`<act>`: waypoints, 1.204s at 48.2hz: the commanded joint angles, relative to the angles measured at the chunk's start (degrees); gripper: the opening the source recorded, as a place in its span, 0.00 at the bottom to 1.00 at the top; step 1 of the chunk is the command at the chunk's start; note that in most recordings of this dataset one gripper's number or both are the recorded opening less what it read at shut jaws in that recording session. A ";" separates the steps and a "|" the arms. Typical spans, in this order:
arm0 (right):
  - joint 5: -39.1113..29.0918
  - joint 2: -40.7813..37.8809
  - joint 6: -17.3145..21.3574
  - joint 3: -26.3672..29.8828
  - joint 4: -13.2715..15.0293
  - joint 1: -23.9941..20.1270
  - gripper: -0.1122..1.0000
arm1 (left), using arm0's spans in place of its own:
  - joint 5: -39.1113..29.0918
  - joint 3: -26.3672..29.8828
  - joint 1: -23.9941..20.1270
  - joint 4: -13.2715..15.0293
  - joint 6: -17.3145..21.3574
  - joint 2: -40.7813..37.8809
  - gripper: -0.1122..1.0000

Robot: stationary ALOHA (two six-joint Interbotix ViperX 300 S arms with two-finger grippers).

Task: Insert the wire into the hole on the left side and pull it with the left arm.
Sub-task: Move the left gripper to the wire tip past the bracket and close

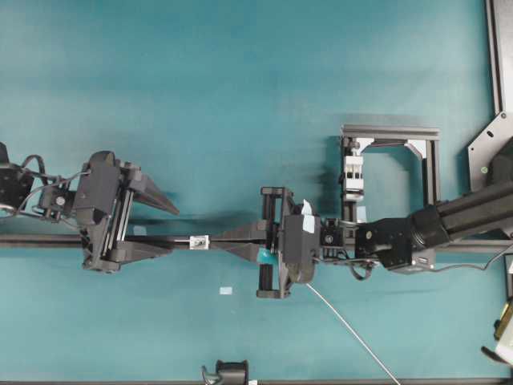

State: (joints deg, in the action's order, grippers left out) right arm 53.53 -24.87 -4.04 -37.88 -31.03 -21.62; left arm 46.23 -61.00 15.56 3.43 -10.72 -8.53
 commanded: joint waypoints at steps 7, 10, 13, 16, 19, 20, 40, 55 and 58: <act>0.26 0.88 0.09 0.88 0.00 0.35 0.11 | -1.76 1.93 -0.09 -0.18 -0.09 2.64 0.68; 0.26 0.97 0.09 0.88 0.09 0.35 0.11 | -2.64 2.29 -0.09 -0.18 -0.09 2.72 0.68; 0.18 0.88 0.00 0.88 0.09 0.44 0.11 | -3.25 2.55 -0.09 -0.09 -0.09 2.64 0.68; 0.26 0.97 0.09 0.88 0.09 0.44 0.11 | -3.60 2.81 -0.09 -0.18 -0.09 2.64 0.68; 0.18 0.97 0.00 0.88 0.09 0.35 0.11 | -3.69 2.90 -0.09 -0.18 -0.09 2.64 0.68; 0.26 0.88 0.09 0.88 0.09 0.44 0.11 | -3.69 2.99 -0.09 -0.18 -0.09 2.64 0.68; 0.26 0.97 0.00 0.88 0.09 0.44 0.11 | -3.78 3.96 0.53 -0.18 -0.09 2.37 0.18; 0.18 0.97 0.09 0.88 0.09 0.44 0.11 | -7.29 4.57 0.53 -0.18 -0.18 2.81 0.01; 0.18 0.97 0.09 0.97 0.09 0.44 0.11 | -7.56 4.66 0.53 -0.18 -0.18 2.99 0.01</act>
State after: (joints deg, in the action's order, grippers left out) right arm 53.44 -24.87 -3.96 -37.88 -31.03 -21.53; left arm 38.76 -57.13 15.82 3.34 -10.90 -7.12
